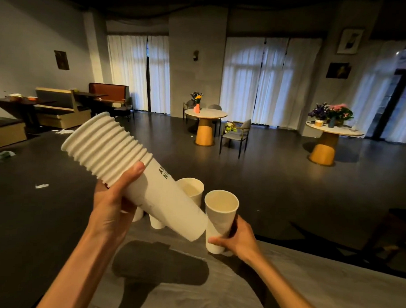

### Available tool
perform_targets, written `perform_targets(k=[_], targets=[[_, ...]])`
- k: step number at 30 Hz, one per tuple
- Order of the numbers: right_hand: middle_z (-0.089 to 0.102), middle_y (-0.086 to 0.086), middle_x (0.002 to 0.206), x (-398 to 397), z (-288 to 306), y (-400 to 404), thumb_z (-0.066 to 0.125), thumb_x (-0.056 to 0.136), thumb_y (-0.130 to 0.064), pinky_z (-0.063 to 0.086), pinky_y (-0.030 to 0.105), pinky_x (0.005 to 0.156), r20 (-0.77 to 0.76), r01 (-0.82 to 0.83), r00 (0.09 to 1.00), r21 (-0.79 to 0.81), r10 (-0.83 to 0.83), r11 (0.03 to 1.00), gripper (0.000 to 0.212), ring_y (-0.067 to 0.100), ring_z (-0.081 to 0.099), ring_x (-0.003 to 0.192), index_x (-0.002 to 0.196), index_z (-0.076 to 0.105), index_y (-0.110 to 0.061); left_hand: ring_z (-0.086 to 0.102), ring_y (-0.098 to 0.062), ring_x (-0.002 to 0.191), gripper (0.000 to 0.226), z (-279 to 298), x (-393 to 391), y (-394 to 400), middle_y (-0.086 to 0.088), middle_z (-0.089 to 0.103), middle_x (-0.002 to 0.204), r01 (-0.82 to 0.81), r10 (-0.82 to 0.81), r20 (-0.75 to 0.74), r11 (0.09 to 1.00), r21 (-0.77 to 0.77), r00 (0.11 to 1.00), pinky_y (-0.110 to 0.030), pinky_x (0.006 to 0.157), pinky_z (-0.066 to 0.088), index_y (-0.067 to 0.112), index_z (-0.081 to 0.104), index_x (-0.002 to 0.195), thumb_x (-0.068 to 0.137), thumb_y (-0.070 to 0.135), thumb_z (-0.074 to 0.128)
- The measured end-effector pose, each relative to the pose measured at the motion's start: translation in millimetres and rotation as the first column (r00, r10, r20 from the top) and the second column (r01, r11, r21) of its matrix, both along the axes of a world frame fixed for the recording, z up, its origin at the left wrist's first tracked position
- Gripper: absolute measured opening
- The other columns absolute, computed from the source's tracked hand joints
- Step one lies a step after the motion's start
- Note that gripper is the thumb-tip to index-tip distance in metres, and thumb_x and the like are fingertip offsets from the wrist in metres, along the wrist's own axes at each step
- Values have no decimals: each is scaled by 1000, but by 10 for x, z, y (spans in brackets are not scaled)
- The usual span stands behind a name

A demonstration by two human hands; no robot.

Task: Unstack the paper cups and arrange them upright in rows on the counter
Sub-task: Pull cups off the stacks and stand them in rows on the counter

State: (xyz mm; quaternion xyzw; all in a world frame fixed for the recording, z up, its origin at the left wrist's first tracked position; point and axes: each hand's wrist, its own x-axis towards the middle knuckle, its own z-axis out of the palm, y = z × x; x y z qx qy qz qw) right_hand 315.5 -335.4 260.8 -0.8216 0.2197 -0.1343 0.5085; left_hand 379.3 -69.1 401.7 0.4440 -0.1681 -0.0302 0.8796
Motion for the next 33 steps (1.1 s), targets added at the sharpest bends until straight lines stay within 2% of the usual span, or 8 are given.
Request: perform_targets(k=[5, 12, 16, 18, 20, 23, 28, 33], targets=[[57, 2, 139, 221, -12, -33, 93, 62, -26, 46, 48, 105, 4, 46, 999, -39, -46, 998, 90, 24, 54, 129, 139, 47, -20, 72, -14, 100, 61, -80, -63, 13, 3, 76, 106, 71, -75, 29, 991, 110, 997, -32, 78, 63, 25, 66, 120, 61, 24, 81], [56, -11, 133, 130, -72, -130, 95, 57, -39, 50, 44, 102, -58, -18, 998, -95, 12, 995, 97, 11, 54, 123, 138, 43, -28, 71, -28, 109, 103, -79, -191, -263, -12, 75, 117, 148, -149, -10, 969, 196, 989, -35, 80, 60, 15, 68, 121, 27, 40, 101], [69, 8, 102, -294, 163, -213, 82, 78, -30, 58, 38, 85, -172, 1, 985, 69, 11, 998, 39, 14, 67, 87, 108, 64, -12, 76, -15, 83, 89, -130, -363, -505, -1, 79, 91, 254, -243, -88, 955, 153, 966, -27, 62, 60, 21, 70, 107, 22, 28, 96], [71, 15, 110, -535, 352, -208, 71, 83, -53, 54, 36, 83, -122, -108, 975, 475, 188, 873, 53, 22, 69, 93, 114, 69, -11, 76, -16, 84, 94, -163, -477, -696, -4, 79, 96, 312, -292, -150, 939, 142, 945, -32, 65, 62, 18, 69, 111, 23, 28, 97], [65, 20, 121, -741, 507, -142, 57, 86, -67, 55, 37, 86, 23, -233, 939, 778, 344, 584, 72, 29, 67, 102, 128, 63, -9, 75, -20, 90, 89, -186, -555, -860, -9, 77, 106, 328, -295, -216, 936, 132, 931, -37, 72, 63, 16, 67, 118, 33, 27, 92], [63, 22, 116, -1032, 670, -74, 61, 85, -63, 55, 38, 85, 223, -420, 864, 814, 452, 401, 70, 30, 65, 98, 130, 64, -10, 72, -27, 100, 93, -160, -656, -1076, -16, 74, 118, 347, -310, -290, 934, 86, 905, -42, 81, 60, 11, 64, 127, 39, 27, 91], [72, 8, 107, -1247, 777, -82, 81, 70, -52, 58, 32, 83, 183, -496, 848, 607, 498, 621, 68, 21, 69, 96, 124, 59, -17, 73, -26, 95, 86, -140, -730, -1198, -14, 77, 108, 316, -280, -245, 941, 121, 928, -41, 77, 60, 12, 67, 120, 39, 30, 90], [67, -14, 120, -1246, 684, -173, 91, 65, -34, 58, 32, 91, 13, -327, 945, 133, 328, 936, 71, 3, 64, 112, 124, 51, -40, 76, -15, 89, 78, -72, -756, -1192, 0, 79, 95, 179, -172, -51, 966, 184, 984, -27, 66, 60, 17, 67, 113, 40, 34, 89]])
